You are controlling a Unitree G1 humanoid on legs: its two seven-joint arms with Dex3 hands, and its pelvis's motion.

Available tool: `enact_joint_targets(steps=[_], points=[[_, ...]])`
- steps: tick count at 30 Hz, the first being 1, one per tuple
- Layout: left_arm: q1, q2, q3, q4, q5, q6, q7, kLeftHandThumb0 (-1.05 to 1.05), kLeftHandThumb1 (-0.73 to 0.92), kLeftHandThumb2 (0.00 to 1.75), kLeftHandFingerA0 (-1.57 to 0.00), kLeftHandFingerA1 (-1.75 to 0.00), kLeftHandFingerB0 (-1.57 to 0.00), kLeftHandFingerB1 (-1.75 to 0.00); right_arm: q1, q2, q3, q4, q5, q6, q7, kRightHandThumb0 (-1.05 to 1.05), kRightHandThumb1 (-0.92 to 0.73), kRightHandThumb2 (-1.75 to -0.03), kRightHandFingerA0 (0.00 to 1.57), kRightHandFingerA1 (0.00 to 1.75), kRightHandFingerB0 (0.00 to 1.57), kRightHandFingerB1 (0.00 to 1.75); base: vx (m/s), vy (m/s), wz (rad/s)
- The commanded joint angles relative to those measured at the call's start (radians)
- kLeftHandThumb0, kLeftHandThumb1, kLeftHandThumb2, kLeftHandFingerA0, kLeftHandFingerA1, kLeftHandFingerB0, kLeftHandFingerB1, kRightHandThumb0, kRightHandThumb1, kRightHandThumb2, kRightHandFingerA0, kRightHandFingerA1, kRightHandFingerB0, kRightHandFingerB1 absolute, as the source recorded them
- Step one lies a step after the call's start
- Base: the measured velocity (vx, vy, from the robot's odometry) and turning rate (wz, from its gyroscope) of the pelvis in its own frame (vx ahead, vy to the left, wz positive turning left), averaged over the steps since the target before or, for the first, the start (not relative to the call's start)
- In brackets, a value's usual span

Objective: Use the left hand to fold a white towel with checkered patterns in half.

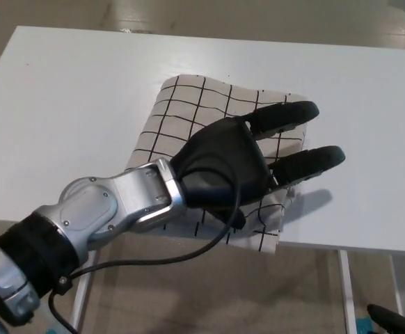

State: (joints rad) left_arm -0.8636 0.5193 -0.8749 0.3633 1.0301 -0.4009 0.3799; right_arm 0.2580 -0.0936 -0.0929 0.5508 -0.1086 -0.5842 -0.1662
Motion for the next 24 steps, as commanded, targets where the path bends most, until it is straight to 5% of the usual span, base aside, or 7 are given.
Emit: enact_joint_targets(steps=[1,10,19,21,22,23,24], points=[[0.0,-0.002,0.177,-0.253,-0.479,0.253,-0.73,-1.0,0.51,0.68,0.0,0.0,0.0,-0.07,0.002,-0.004,0.01,0.059,-0.069,-0.041,-0.073,-0.37,-0.82,-0.65,0.51,0.58,0.56,0.57,0.0,0.0,0.0],[-0.007,0.042,0.341,-0.409,-0.638,0.319,-0.758,-1.02,0.51,0.7,0.0,0.0,0.0,-0.06,0.012,0.015,0.015,0.053,-0.057,-0.042,-0.073,-0.34,-0.82,-0.64,0.53,0.6,0.58,0.59,0.0,0.0,0.0],[0.234,0.332,0.614,-0.664,-0.81,0.149,-0.65,-0.83,0.48,0.89,-0.05,0.0,-0.04,-0.15,0.042,0.009,0.012,0.033,-0.017,-0.01,-0.019,-0.36,-0.82,-0.64,0.51,0.57,0.55,0.56,0.0,0.0,0.0],[0.307,0.374,0.652,-0.698,-0.79,0.096,-0.616,-0.86,0.53,0.9,-0.14,-0.04,-0.07,-0.16,0.047,0.009,0.012,0.033,-0.018,-0.001,-0.02,-0.35,-0.81,-0.64,0.49,0.56,0.56,0.56,0.0,0.0,0.0],[0.408,0.409,0.694,-0.756,-0.808,0.057,-0.596,-0.85,0.56,0.58,-0.1,-0.25,-0.07,-0.27,0.054,0.009,0.009,0.036,-0.01,-0.005,-0.016,-0.35,-0.82,-0.64,0.48,0.55,0.56,0.57,0.0,0.0,0.0],[0.434,0.416,0.706,-0.772,-0.815,0.051,-0.594,-0.85,0.56,0.58,-0.1,-0.25,-0.07,-0.27,0.055,0.009,0.008,0.037,-0.008,-0.007,-0.014,-0.35,-0.82,-0.64,0.48,0.55,0.56,0.57,0.0,0.0,0.0],[0.526,0.439,0.729,-0.818,-0.833,0.014,-0.58,-0.79,0.51,0.87,-0.14,-0.39,0.0,-0.35,0.064,0.01,0.003,0.039,-0.003,-0.011,-0.015,-0.35,-0.82,-0.64,0.48,0.55,0.56,0.56,0.0,0.0,0.0]])
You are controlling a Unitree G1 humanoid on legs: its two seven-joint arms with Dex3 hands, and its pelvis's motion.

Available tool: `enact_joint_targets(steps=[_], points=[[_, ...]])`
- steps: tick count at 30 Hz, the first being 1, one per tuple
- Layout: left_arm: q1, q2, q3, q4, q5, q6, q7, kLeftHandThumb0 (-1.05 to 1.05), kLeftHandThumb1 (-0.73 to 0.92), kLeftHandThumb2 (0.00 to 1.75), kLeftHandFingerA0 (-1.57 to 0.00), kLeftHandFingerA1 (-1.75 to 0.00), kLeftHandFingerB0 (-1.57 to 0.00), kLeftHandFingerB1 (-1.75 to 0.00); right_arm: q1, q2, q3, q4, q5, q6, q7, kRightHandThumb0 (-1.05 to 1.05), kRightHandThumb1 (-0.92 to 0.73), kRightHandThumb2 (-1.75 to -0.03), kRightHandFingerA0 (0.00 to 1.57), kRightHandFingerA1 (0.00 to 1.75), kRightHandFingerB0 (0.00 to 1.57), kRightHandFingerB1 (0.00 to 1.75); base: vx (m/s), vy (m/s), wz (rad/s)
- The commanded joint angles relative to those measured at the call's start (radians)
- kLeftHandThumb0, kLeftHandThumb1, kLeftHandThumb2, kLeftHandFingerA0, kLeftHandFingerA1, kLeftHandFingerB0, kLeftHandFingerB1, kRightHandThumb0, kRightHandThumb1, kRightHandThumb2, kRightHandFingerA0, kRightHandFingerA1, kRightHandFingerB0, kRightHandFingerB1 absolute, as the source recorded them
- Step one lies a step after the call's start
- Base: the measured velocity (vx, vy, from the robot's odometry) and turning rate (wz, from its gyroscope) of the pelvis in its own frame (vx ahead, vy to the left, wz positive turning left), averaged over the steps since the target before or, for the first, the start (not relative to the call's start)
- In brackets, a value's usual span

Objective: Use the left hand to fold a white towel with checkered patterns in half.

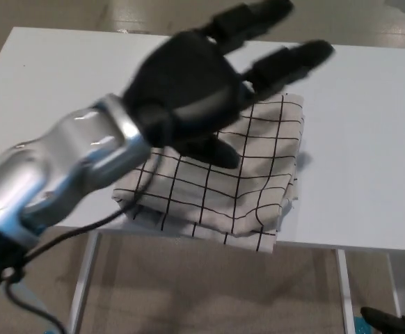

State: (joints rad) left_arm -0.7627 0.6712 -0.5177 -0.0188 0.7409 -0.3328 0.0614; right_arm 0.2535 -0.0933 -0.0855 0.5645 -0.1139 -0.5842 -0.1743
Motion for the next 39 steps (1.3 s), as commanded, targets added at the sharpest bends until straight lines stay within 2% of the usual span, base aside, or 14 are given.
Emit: enact_joint_targets(steps=[1,2,4,5,6,9,10,13,14,16,23,28,30,39], points=[[0.46,0.295,0.38,-0.453,-0.547,-0.068,-0.257,-0.79,0.51,0.87,-0.14,-0.39,0.0,-0.35,0.073,0.01,-0.006,0.025,0.004,-0.013,-0.008,-0.35,-0.82,-0.64,0.48,0.55,0.56,0.56,0.0,0.0,0.0],[0.543,0.31,0.401,-0.477,-0.54,-0.108,-0.238,-0.36,0.19,0.85,0.0,-0.48,-0.01,-0.48,0.076,0.011,-0.009,0.02,0.007,-0.005,-0.01,-0.35,-0.82,-0.64,0.48,0.54,0.56,0.56,0.0,0.0,0.0],[0.686,0.33,0.446,-0.515,-0.533,-0.17,-0.212,-0.36,0.19,0.85,0.0,-0.48,-0.01,-0.48,0.076,0.013,-0.01,0.014,0.005,0.012,-0.015,-0.34,-0.82,-0.64,0.48,0.54,0.56,0.56,0.0,0.0,0.0],[0.723,0.332,0.458,-0.523,-0.54,-0.182,-0.21,-0.76,0.53,0.58,-0.21,-0.28,-0.19,-0.31,0.074,0.011,-0.009,0.016,0.0,0.012,-0.018,-0.34,-0.83,-0.64,0.48,0.53,0.56,0.56,0.0,0.0,0.0],[0.794,0.336,0.484,-0.537,-0.563,-0.203,-0.212,-0.33,0.21,0.85,-0.06,-0.5,-0.07,-0.49,0.071,0.008,-0.006,0.02,-0.01,0.012,-0.024,-0.34,-0.83,-0.64,0.49,0.53,0.57,0.56,0.0,0.0,0.0],[0.965,0.354,0.518,-0.575,-0.684,-0.227,-0.244,-0.31,0.23,0.85,-0.08,-0.51,-0.09,-0.5,0.068,-0.002,0.003,0.036,-0.042,0.003,-0.044,-0.32,-0.82,-0.64,0.51,0.54,0.57,0.56,0.0,0.0,0.0],[1.023,0.371,0.518,-0.582,-0.76,-0.233,-0.269,-0.61,0.48,0.56,-0.28,-0.31,-0.25,-0.31,0.063,-0.005,0.004,0.051,-0.052,-0.013,-0.055,-0.32,-0.82,-0.64,0.51,0.54,0.57,0.56,0.0,0.0,0.0],[1.145,0.425,0.498,-0.578,-0.99,-0.245,-0.356,-0.55,0.41,0.68,-0.3,-0.41,-0.23,-0.38,0.056,-0.005,0.001,0.083,-0.046,-0.041,-0.055,-0.31,-0.82,-0.64,0.51,0.55,0.58,0.57,0.0,0.0,0.0],[1.198,0.425,0.501,-0.575,-1.093,-0.216,-0.408,-0.39,0.44,0.54,-0.51,-0.38,-0.33,-0.32,0.058,0.0,0.001,0.083,-0.035,-0.039,-0.043,-0.33,-0.83,-0.64,0.51,0.55,0.57,0.56,0.0,0.0,0.0],[1.316,0.401,0.529,-0.563,-1.274,-0.156,-0.503,-0.4,0.37,0.61,-0.61,-0.48,-0.4,-0.4,0.055,0.016,0.0,0.08,-0.005,-0.023,-0.017,-0.34,-0.83,-0.64,0.5,0.56,0.57,0.56,0.0,0.0,0.0],[1.427,0.333,0.535,-0.472,-1.385,-0.116,-0.611,-0.27,0.4,0.59,-0.77,-0.52,-0.64,-0.45,0.071,0.016,-0.001,0.08,0.0,-0.026,-0.011,-0.34,-0.82,-0.64,0.49,0.56,0.57,0.57,0.0,0.0,0.0],[1.392,0.285,0.485,-0.341,-1.323,-0.019,-0.657,-0.28,0.4,0.59,-0.78,-0.52,-0.65,-0.46,0.075,0.011,0.006,0.091,-0.016,-0.02,-0.019,-0.34,-0.82,-0.64,0.48,0.55,0.57,0.56,0.0,0.0,0.0],[1.298,0.194,0.437,-0.164,-1.22,-0.003,-0.657,-0.33,0.39,0.61,-0.75,-0.52,-0.63,-0.46,0.069,0.007,0.005,0.093,-0.027,-0.017,-0.032,-0.32,-0.83,-0.64,0.49,0.54,0.57,0.56,0.0,0.0,0.0],[1.059,-0.13,0.435,0.526,-0.808,-0.05,-0.351,-0.3,0.46,0.54,-0.54,-0.38,-0.5,-0.36,0.058,0.006,-0.01,0.118,-0.024,-0.031,-0.056,-0.33,-0.82,-0.64,0.48,0.54,0.56,0.55,0.0,0.0,0.0]])
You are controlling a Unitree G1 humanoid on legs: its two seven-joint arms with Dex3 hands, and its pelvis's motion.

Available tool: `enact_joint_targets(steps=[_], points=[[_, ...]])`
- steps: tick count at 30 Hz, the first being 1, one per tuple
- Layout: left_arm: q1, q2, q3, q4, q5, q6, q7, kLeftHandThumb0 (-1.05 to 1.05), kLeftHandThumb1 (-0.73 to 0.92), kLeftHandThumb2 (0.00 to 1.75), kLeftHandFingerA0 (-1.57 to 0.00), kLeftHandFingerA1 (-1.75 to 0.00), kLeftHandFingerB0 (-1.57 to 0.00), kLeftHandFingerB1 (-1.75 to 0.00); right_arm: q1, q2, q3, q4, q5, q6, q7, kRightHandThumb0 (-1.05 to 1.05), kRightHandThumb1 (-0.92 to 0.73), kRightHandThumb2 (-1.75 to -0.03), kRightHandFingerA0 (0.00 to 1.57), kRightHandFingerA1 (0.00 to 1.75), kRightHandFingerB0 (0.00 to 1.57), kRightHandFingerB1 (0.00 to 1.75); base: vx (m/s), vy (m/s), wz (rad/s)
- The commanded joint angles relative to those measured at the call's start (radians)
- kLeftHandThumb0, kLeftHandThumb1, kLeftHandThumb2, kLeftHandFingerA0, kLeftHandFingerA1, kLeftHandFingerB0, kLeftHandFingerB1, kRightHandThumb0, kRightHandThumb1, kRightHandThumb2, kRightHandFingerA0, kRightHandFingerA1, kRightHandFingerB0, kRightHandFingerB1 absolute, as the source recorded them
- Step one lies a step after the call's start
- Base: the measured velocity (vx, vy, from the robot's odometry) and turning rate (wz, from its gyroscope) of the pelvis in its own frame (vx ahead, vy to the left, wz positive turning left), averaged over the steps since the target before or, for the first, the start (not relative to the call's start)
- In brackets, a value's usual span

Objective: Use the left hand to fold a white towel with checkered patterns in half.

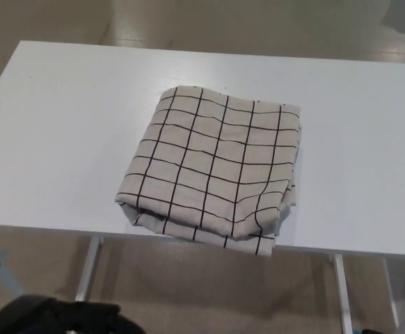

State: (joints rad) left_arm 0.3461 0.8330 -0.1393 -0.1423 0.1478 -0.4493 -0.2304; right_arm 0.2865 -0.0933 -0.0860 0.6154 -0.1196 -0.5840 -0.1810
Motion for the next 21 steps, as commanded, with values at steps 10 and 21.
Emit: enact_joint_targets(steps=[10,21], points=[[-0.171,-0.406,0.141,0.864,-0.212,0.158,0.037,-0.35,0.45,0.54,-0.57,-0.39,-0.5,-0.36,-0.023,0.023,0.01,0.081,-0.047,-0.037,-0.08,-0.32,-0.83,-0.64,0.48,0.55,0.56,0.55,0.0,0.0,0.0],[-0.277,-0.487,0.241,1.066,-0.201,0.1,0.041,-0.4,0.4,0.68,-0.61,-0.5,-0.53,-0.48,-0.043,0.008,0.013,0.127,-0.06,-0.069,-0.083,-0.37,-0.83,-0.64,0.49,0.54,0.55,0.55,0.0,0.0,0.0]])
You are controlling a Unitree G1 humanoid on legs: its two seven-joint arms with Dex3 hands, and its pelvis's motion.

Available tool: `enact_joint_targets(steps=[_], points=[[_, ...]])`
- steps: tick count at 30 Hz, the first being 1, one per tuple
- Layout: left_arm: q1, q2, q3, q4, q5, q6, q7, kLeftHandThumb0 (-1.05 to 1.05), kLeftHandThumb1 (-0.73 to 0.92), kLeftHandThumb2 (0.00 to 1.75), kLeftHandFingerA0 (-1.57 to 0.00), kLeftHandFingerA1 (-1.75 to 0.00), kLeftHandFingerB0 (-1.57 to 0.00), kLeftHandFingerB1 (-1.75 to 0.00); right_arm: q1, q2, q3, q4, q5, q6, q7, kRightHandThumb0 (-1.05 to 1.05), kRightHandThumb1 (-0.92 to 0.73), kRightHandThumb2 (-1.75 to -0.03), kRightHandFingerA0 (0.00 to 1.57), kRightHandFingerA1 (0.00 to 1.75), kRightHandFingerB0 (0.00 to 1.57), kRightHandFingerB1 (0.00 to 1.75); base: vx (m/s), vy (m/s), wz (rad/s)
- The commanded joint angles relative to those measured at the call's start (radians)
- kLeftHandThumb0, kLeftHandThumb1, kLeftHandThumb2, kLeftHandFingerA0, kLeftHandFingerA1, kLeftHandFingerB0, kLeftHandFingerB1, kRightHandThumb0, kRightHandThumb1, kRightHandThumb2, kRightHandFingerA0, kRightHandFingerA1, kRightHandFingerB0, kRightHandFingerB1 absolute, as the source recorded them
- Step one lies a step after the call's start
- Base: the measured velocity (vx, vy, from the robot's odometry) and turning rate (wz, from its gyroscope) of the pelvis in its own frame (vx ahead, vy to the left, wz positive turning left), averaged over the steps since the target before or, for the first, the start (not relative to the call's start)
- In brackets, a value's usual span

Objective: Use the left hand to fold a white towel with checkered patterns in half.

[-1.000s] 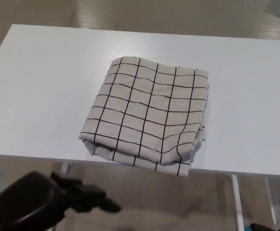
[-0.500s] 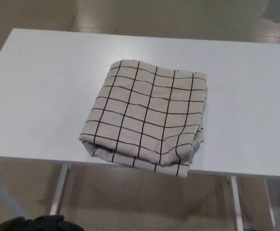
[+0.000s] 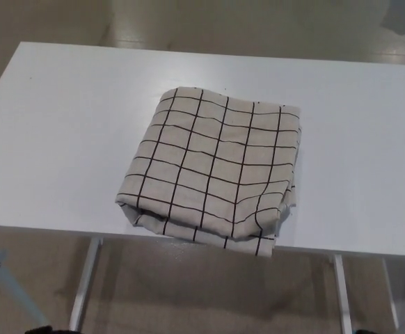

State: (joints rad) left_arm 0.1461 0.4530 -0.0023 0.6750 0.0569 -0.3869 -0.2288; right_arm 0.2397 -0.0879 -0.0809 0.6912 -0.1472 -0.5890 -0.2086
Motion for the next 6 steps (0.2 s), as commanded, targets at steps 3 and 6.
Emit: enact_joint_targets(steps=[3,6], points=[[-0.085,-0.116,0.12,0.27,-0.082,-0.007,0.091,-0.4,0.4,0.68,-0.67,-0.52,-0.55,-0.49,-0.011,0.004,0.006,0.052,-0.018,-0.042,-0.041,-0.37,-0.83,-0.64,0.48,0.53,0.53,0.55,0.0,0.0,0.0],[-0.087,-0.128,0.145,0.304,-0.073,-0.045,0.12,-0.32,0.46,0.54,-0.73,-0.43,-0.6,-0.4,-0.01,0.003,0.007,0.054,-0.006,-0.047,-0.026,-0.38,-0.83,-0.64,0.48,0.53,0.51,0.54,0.0,0.0,0.0]])
